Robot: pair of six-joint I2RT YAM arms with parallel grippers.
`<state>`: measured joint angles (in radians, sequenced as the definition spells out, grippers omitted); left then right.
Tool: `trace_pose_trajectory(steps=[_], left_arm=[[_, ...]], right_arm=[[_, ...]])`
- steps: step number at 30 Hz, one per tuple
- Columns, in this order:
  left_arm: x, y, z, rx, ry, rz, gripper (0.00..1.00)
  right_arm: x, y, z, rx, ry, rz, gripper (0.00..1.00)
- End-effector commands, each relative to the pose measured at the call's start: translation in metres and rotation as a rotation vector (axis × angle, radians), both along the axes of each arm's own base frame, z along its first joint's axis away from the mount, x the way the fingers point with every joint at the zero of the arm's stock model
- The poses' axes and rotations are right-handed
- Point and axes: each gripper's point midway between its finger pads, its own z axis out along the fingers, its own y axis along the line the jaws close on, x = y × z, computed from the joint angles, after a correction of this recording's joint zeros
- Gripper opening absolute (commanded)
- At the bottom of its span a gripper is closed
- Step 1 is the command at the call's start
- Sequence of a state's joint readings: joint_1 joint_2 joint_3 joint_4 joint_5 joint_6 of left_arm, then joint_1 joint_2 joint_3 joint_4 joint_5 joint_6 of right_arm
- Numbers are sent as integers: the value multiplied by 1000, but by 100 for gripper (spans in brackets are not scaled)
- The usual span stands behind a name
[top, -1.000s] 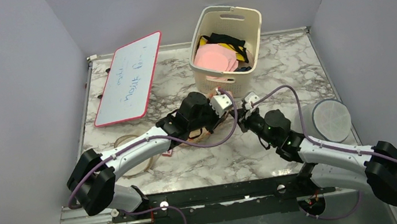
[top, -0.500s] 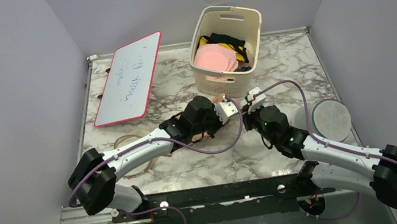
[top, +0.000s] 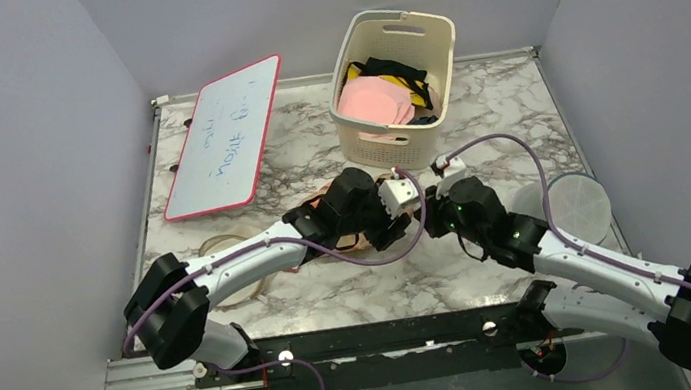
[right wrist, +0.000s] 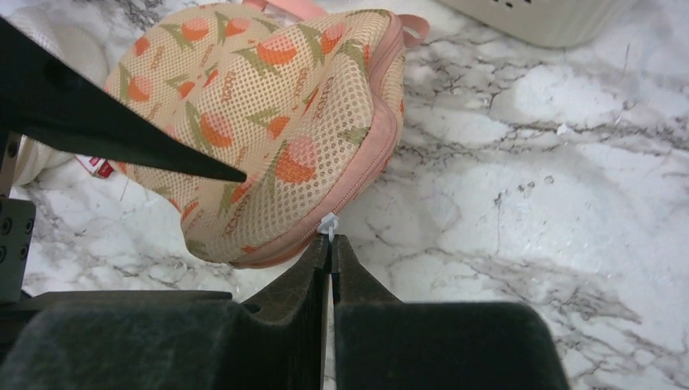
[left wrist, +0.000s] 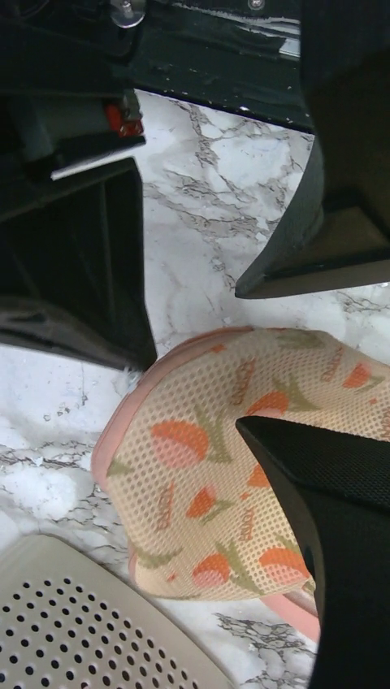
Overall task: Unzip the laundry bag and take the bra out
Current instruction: Unzip the laundry bag at the center of the board.
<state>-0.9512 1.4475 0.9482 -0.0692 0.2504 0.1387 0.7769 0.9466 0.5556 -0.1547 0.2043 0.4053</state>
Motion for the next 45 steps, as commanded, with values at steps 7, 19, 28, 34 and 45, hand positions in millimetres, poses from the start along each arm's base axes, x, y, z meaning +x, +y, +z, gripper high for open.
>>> trace_pose_trajectory(steps=[7,19,28,34,45], left_arm=[[4,-27,-3,-89,54,16,47],[-14,-39,-34,14,51,-55,49],[-11,-37,-34,73,-8,-53,20],[-19,-30,-34,127,-90,-111,1],[-45,-31,-9,46,-206,-264,0]], right_arm=[[-36,-6,-25,75,185,-8,1],[-39,-2,-33,77,192,18,1],[-38,-11,-41,88,194,-41,1],[-31,-20,-55,20,223,-110,1],[9,-52,-54,-22,126,-261,1]])
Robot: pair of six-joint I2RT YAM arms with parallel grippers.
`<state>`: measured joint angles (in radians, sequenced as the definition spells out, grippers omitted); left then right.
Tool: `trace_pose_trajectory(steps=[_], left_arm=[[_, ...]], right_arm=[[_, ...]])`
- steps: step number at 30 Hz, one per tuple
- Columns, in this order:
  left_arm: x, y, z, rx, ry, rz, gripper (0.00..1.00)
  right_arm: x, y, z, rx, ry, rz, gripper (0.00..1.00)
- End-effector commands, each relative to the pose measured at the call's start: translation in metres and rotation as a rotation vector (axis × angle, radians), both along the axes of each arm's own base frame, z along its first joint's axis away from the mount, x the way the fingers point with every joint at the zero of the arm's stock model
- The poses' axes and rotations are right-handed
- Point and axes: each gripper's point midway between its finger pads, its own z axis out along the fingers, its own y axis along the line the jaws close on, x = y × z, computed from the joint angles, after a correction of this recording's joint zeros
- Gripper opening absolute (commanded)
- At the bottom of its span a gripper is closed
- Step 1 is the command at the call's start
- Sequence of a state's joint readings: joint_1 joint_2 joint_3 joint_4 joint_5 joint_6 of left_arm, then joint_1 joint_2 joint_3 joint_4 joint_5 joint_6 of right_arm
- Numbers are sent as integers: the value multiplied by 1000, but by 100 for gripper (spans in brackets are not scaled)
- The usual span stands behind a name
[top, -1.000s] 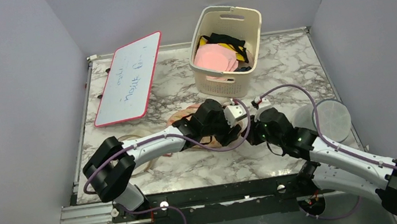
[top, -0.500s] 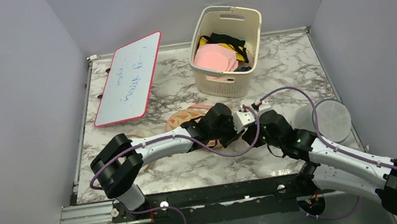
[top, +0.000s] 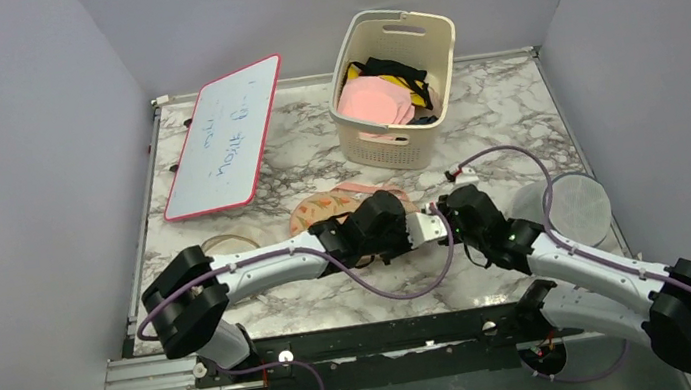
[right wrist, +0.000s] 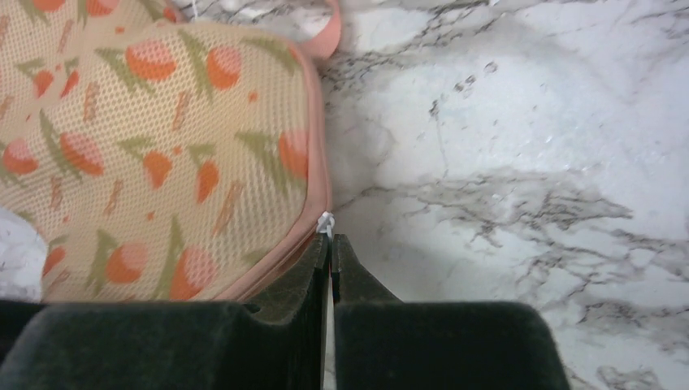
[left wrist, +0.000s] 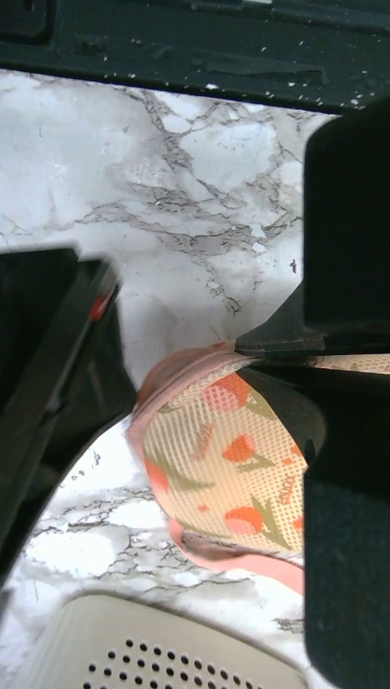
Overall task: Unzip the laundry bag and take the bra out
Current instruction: Unzip the laundry bag at the center of the board.
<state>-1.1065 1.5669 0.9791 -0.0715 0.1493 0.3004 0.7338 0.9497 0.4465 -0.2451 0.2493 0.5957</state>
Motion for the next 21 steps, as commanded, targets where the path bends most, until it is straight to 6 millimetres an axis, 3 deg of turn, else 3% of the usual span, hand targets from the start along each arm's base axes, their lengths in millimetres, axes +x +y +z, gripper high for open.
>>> trace_pose_trajectory(steps=[1,6,11,19,21], left_arm=[[-18,-2,29,-116,-70,-125,0],[-26,0,23,-120,-95,-179,0],[-24,-5,17,-65,-40,-157,2],[-24,-6,22,-110,-35,-132,42],[-23,-8,26,-122,-29,-120,59]], right_arm=[[33,-19,8,-16,-78,-82,1],[49,-31,17,44,-106,-115,1],[42,-27,24,95,-108,-100,1],[14,-2,17,163,-26,82,1],[10,0,20,180,-22,95,1]])
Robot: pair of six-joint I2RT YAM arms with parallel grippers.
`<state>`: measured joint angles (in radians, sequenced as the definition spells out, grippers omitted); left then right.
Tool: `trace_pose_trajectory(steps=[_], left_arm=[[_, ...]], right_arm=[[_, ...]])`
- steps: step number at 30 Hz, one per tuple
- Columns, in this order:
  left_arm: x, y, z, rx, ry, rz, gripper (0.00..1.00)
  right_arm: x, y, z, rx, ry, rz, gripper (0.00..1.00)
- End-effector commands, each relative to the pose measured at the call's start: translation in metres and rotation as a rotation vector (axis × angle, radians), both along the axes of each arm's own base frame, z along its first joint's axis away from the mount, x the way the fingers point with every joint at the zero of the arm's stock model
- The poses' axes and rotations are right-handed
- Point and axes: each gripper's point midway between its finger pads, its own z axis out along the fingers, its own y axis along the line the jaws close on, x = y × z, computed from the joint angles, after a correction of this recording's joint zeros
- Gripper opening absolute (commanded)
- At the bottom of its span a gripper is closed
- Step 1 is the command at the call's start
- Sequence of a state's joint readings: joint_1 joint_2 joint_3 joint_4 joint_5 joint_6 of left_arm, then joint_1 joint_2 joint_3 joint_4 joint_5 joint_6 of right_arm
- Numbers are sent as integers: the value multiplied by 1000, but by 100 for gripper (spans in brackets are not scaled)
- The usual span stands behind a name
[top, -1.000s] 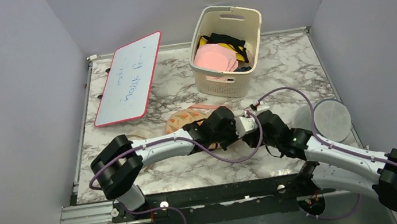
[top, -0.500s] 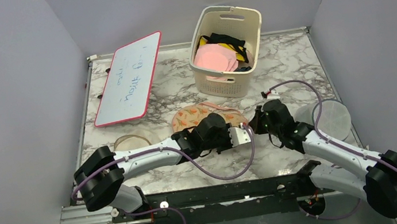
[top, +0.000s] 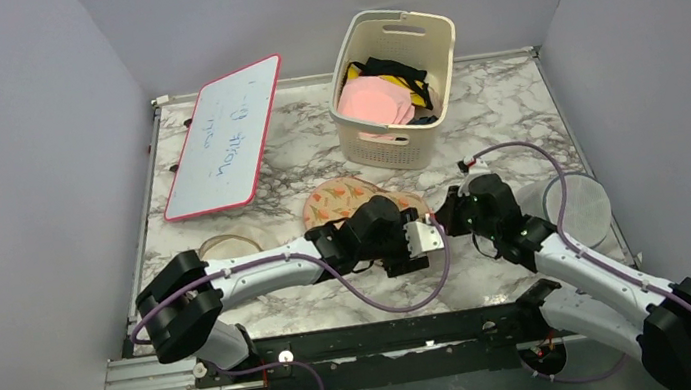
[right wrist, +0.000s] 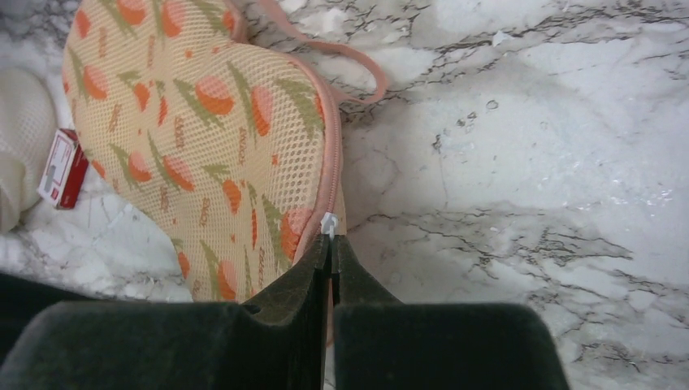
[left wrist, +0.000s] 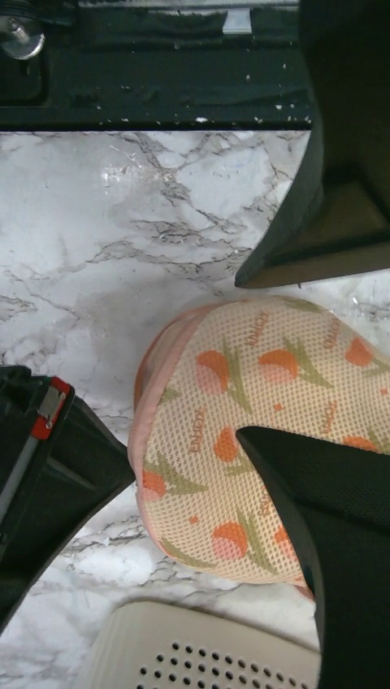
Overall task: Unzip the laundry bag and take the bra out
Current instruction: Unzip the laundry bag at the center of the board.
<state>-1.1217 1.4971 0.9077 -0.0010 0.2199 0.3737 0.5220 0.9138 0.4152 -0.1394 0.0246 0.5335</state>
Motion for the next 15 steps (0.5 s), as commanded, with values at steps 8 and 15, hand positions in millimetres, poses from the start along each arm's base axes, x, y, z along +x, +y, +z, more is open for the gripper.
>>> trace_pose_trajectory(steps=[8,15], left_arm=[[12,-12,11,-100,42,138,73],[20,-18,-3,-79,65,192,74]], right_arm=[[-31,21,6,130,88,111,1],[-47,27,-6,154,146,131,1]])
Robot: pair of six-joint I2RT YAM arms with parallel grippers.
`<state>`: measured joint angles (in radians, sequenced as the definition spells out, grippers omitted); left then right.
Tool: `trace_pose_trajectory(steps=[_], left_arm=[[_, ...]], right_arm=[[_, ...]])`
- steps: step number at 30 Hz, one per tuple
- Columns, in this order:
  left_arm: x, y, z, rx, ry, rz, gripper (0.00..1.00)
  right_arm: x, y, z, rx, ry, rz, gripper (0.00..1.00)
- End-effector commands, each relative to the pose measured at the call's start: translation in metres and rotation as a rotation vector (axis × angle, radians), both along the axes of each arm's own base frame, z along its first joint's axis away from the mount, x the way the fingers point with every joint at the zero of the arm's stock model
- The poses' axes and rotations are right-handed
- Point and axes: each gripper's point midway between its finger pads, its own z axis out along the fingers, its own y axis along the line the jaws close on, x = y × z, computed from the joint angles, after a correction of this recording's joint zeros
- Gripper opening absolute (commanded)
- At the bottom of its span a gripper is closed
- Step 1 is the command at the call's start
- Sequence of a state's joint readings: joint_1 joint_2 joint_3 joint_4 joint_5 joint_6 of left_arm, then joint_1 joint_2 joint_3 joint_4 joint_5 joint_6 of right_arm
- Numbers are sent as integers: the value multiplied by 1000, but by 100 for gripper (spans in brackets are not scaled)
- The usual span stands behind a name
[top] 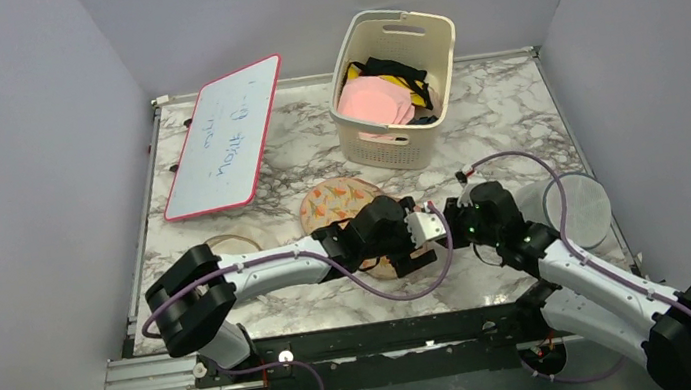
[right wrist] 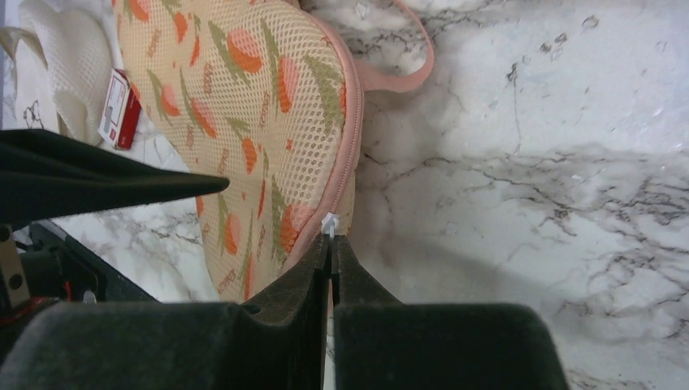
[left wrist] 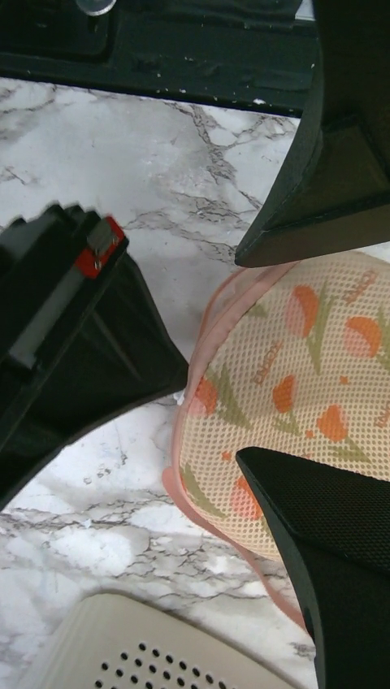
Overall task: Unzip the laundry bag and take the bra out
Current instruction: Unzip the laundry bag at the center of the board.
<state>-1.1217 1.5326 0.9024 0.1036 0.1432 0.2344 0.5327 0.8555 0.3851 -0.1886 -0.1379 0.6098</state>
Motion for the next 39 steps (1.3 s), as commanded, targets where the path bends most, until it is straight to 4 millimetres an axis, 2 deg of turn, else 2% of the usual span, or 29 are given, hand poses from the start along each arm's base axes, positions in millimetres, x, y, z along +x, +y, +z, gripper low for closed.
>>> trace_pose_trajectory(steps=[1,5,7,10,14,17,22,25,32,34,39], left_arm=[[8,-7,-6,-4,17,65,73],[12,-6,-11,18,8,79,70],[9,-7,-16,33,24,62,71],[5,-8,-22,50,25,49,79],[5,-7,-28,75,11,50,76],[10,-4,-32,103,-5,70,68],[12,1,-33,148,-67,56,48],[10,6,-30,167,-128,46,38],[-1,8,-25,181,-199,-24,5],[-4,7,-25,185,-203,-49,0],[-15,7,-23,181,-231,-125,0]], right_arm=[[-17,6,-5,32,48,30,1],[-22,3,-3,33,44,26,1],[-23,3,-4,26,46,32,1],[-24,4,-7,18,52,41,1],[-26,7,-9,18,59,58,1],[-27,8,-8,17,58,62,1],[-27,5,-8,20,49,39,1],[-20,1,-13,11,57,-17,1],[-2,-8,-22,-74,26,-68,1],[6,-10,-19,-84,-20,-83,1],[24,-3,-11,-84,-109,-64,1]])
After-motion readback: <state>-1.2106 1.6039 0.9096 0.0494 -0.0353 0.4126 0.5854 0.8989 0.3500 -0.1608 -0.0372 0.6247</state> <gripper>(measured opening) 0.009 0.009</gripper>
